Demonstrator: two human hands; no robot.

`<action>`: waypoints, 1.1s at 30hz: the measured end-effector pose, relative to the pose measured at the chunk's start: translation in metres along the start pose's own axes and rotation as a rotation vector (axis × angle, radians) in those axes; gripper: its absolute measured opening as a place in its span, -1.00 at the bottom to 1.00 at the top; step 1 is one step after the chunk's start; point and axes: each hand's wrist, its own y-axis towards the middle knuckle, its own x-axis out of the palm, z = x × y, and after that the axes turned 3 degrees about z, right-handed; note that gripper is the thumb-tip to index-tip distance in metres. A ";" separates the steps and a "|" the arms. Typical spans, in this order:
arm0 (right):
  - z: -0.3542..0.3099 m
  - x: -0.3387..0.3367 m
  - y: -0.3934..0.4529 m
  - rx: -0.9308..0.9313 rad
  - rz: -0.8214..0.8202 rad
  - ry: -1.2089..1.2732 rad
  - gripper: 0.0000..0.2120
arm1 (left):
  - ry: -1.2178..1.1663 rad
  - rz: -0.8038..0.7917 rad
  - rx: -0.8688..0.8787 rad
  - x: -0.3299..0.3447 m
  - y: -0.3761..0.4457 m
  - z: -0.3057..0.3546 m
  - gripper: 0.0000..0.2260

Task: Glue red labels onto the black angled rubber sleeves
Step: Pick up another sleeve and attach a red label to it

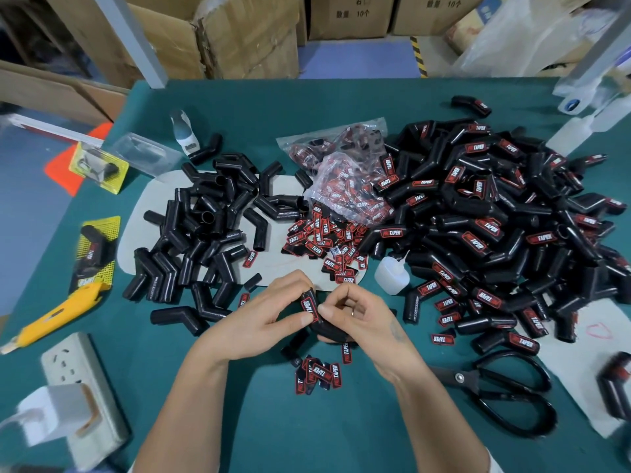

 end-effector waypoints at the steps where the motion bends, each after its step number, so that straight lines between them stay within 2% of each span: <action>1: 0.001 -0.001 0.000 0.003 -0.001 -0.001 -0.80 | 0.001 -0.001 0.002 0.000 0.000 0.000 -0.84; 5: 0.003 -0.003 0.000 0.018 -0.001 -0.004 -0.88 | 0.031 -0.009 -0.009 0.000 0.000 -0.002 -0.82; 12: 0.001 -0.003 0.000 0.050 -0.028 0.033 -0.90 | 0.015 0.004 -0.003 -0.002 0.000 0.003 -0.73; 19: 0.000 -0.002 -0.001 0.044 -0.039 0.043 -0.89 | 0.017 0.003 -0.014 -0.002 0.000 0.001 -0.95; 22: 0.000 -0.001 -0.002 0.052 -0.047 0.054 -0.87 | 0.034 0.016 -0.013 -0.003 0.000 -0.002 -0.88; 26: -0.001 -0.002 -0.002 0.040 -0.046 0.069 -0.86 | 0.034 0.030 0.001 -0.003 0.001 -0.002 -0.91; 31: 0.002 0.001 0.000 0.010 0.061 0.062 -0.82 | 0.050 0.072 -0.028 -0.007 -0.001 -0.005 -0.77; 33: 0.002 0.001 0.000 0.005 0.058 0.040 -0.82 | 0.055 0.070 -0.029 -0.007 -0.001 -0.006 -0.79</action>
